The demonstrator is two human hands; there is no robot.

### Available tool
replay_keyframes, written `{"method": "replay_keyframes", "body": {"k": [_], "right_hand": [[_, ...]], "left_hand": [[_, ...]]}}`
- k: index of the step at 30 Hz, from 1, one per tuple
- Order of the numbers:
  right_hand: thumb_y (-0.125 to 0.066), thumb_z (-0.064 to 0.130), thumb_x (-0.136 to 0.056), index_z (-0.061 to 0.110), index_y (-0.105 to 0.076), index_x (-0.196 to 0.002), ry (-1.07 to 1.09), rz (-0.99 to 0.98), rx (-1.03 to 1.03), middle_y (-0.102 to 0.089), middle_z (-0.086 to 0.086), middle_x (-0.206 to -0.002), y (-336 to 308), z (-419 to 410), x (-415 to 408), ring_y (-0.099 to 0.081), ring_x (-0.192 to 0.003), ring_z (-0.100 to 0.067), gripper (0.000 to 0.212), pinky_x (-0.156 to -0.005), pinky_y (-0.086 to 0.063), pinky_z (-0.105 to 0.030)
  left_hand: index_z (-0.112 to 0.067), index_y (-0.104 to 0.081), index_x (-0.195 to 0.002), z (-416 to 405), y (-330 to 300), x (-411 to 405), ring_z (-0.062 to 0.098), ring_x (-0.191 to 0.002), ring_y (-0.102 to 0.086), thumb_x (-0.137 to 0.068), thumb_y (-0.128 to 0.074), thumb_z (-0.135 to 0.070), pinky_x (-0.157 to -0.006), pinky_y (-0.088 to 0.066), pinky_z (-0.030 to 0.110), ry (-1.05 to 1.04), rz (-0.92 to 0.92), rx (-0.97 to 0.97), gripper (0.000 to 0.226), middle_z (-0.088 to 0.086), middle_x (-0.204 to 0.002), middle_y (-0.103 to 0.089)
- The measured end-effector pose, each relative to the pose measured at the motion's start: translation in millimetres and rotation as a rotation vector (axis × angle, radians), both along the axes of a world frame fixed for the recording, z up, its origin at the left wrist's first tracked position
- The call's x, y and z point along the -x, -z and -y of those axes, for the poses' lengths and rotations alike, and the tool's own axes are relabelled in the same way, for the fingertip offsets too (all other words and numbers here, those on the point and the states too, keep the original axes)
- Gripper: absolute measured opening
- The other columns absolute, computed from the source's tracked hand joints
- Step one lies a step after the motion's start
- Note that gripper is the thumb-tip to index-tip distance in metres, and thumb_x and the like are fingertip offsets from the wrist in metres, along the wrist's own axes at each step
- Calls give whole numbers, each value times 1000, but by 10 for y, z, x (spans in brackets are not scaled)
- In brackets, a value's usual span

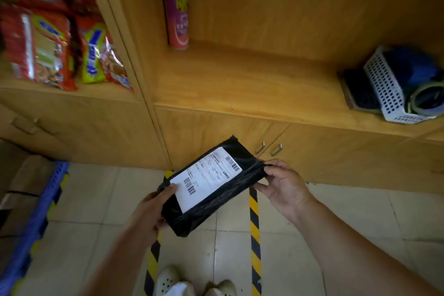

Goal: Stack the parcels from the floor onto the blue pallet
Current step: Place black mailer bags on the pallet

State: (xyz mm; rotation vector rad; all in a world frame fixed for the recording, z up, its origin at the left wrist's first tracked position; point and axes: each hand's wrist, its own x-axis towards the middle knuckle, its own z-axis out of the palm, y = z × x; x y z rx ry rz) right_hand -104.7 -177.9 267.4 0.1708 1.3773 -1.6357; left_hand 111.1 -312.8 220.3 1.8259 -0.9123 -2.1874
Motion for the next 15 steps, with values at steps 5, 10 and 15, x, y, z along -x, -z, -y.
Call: {"method": "replay_keyframes", "body": {"k": [5, 10, 15], "right_hand": [[-53, -2, -88, 7, -56, -87, -22, -15, -17, -56, -18, -107, -832, 280, -297, -52, -114, -34, 9, -83, -52, -53], [-62, 14, -90, 5, -57, -97, -152, -77, -134, -60, -15, -98, -1298, 590, -590, -57, -95, -27, 13, -72, -55, -46], [-67, 18, -87, 0, -51, -122, -298, -125, -179, -66, -15, -101, -1456, 676, -846, -64, -93, -29, 43, -62, -57, -40]], "left_hand": [[-13, -57, -118, 164, -837, -336, 27, -87, -64, -83, -70, -19, -53, -55, 32, -74, -77, 105, 38, 13, -107, -66], [-21, -49, -124, 210, -1367, -674, 28, -90, -62, -87, -66, -14, -62, -54, 38, -178, -143, 178, 41, 15, -112, -62], [-22, -59, -97, -55, -1749, -1001, 29, -97, -62, -91, -59, -12, -66, -52, 36, -241, -154, 251, 12, 10, -108, -65]]}}
